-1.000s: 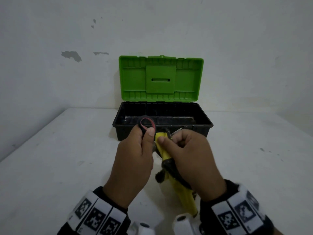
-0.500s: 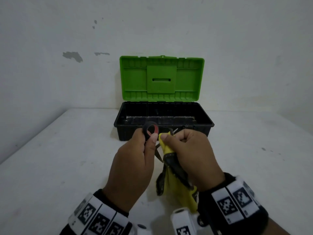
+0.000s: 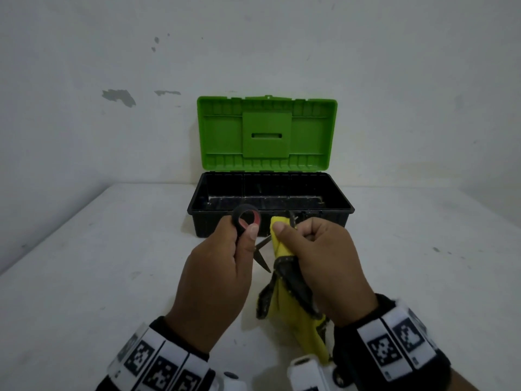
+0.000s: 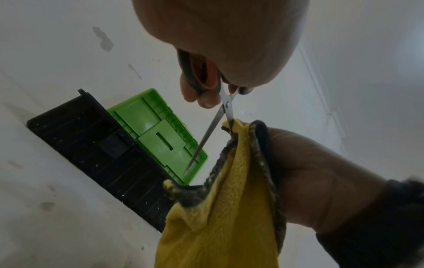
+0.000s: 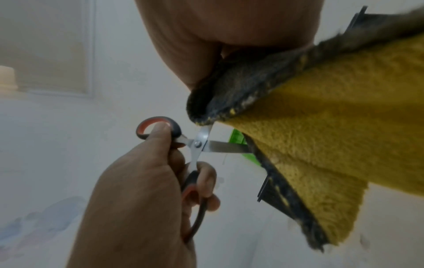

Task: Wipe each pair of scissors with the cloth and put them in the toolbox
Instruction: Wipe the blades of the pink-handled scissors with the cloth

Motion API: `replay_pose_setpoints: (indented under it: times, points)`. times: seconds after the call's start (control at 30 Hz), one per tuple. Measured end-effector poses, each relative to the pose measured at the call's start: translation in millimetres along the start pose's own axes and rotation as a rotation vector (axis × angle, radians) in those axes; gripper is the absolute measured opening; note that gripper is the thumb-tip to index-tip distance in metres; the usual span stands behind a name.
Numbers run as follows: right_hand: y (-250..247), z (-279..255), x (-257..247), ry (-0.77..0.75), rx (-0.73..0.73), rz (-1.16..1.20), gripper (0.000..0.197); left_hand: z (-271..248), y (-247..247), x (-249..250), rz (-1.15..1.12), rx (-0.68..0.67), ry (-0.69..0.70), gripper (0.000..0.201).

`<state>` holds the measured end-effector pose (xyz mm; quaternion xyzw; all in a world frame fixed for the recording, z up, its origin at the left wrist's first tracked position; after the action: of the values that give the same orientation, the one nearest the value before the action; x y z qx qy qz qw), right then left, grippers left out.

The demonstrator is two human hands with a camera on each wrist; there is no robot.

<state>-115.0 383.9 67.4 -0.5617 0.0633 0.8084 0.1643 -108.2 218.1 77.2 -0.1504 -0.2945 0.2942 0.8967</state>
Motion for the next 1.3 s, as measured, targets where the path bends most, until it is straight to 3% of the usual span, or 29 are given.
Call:
replay_pose_setpoints:
  times: [0.4, 0.57, 0.7, 0.87, 1.07, 1.17, 1.3]
  points:
    - [-3, 11, 14, 0.211, 0.044, 0.18, 0.039, -1, -2, 3, 0.027, -0.032, 0.052, 0.028]
    - [-3, 7, 10, 0.151, 0.037, 0.168, 0.04, 0, -4, 0, 0.02, -0.022, 0.039, 0.034]
    - [-5, 14, 16, 0.191, 0.038, 0.179, 0.04, 1, -4, 1, 0.023, -0.039, 0.026, 0.032]
    - [-35, 29, 22, 0.178, 0.155, 0.193, 0.04, 6, -12, -2, -0.227, -0.062, -0.232, 0.034]
    - [-28, 10, 5, -0.004, -0.109, 0.184, 0.036, 11, -5, -17, -0.628, -0.2, -0.764, 0.038]
    - [-13, 1, 1, 0.005, -0.23, 0.245, 0.028, 7, 0, -15, -0.711, -0.245, -0.882, 0.033]
    - [3, -8, -1, 0.041, -0.303, 0.31, 0.021, 3, 6, -11, -0.761, -0.295, -0.939, 0.032]
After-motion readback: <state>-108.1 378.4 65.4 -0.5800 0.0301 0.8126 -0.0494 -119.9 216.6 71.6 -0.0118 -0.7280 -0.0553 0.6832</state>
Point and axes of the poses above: each hand's wrist, its own z-axis towards the middle knuckle, its own y-axis out of the palm, x = y × z, the point moved 4 cm from there along z, towards the middle knuckle, and after that the axes turned 6 degrees about z, right-handed, at the moved point
